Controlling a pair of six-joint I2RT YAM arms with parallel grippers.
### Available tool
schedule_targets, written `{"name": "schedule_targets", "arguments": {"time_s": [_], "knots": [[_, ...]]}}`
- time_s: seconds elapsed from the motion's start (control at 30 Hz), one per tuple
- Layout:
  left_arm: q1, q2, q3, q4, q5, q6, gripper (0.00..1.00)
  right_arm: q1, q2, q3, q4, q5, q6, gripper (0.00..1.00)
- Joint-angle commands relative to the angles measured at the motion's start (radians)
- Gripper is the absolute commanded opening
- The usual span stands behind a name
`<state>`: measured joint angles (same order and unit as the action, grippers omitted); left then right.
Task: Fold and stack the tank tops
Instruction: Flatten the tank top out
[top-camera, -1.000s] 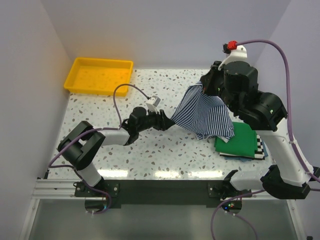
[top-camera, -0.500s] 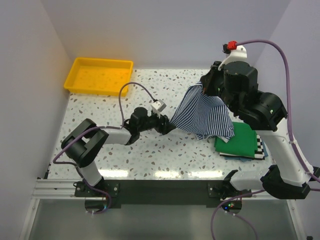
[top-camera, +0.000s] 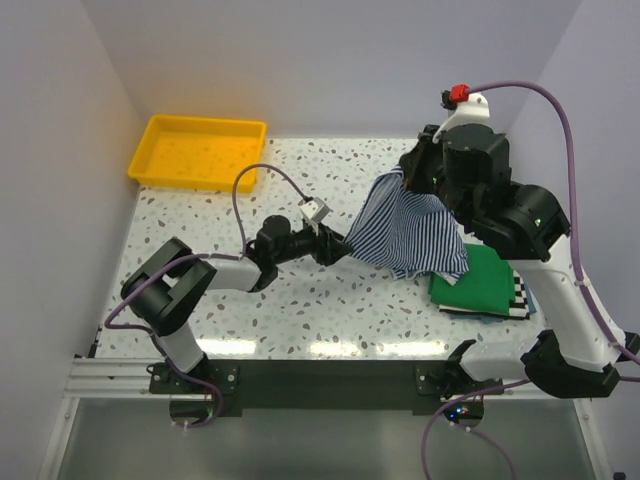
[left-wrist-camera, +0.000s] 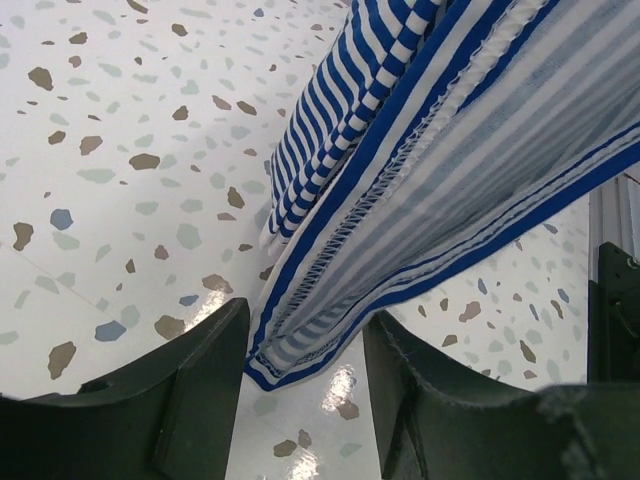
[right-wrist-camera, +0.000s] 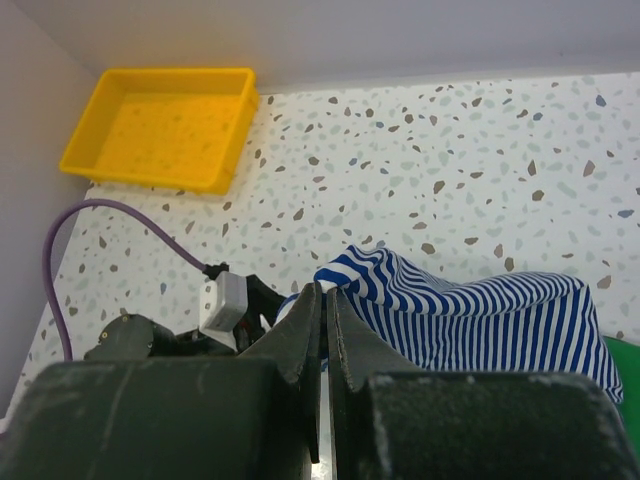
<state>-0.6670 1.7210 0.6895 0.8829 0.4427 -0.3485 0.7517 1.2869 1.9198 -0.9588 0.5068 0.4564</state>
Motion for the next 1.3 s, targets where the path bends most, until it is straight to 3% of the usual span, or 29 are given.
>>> {"name": "schedule_targets", "arguments": {"time_s": [0.0,0.13,0.27,0.47,0.87,0.97,1.1,1.27], "knots": [[0.007,-0.040,0.019,0.057,0.031,0.014,0.53,0.001,-0.024,0.002,0.017,0.027,0.008,0.00],[0.006,-0.049,-0.016,0.054,0.063,0.013,0.49,0.001,-0.034,-0.007,0.019,0.039,0.007,0.00],[-0.008,-0.028,-0.022,0.059,0.057,0.016,0.55,0.001,-0.034,0.001,0.014,0.042,0.005,0.00],[-0.016,0.031,0.005,0.073,0.051,0.016,0.56,0.001,-0.029,0.024,-0.003,0.039,0.008,0.00],[-0.036,0.083,0.008,0.140,0.048,-0.023,0.52,0.000,-0.024,0.031,-0.015,0.047,0.013,0.00],[-0.036,0.071,0.005,0.139,0.042,-0.024,0.45,0.001,-0.023,0.030,-0.015,0.049,0.011,0.00],[-0.034,0.061,0.004,0.107,0.048,-0.015,0.28,0.000,-0.024,0.031,-0.015,0.058,0.010,0.00],[-0.048,0.037,-0.033,0.099,0.038,-0.015,0.23,-0.002,-0.015,0.053,-0.020,0.075,0.001,0.00]]}}
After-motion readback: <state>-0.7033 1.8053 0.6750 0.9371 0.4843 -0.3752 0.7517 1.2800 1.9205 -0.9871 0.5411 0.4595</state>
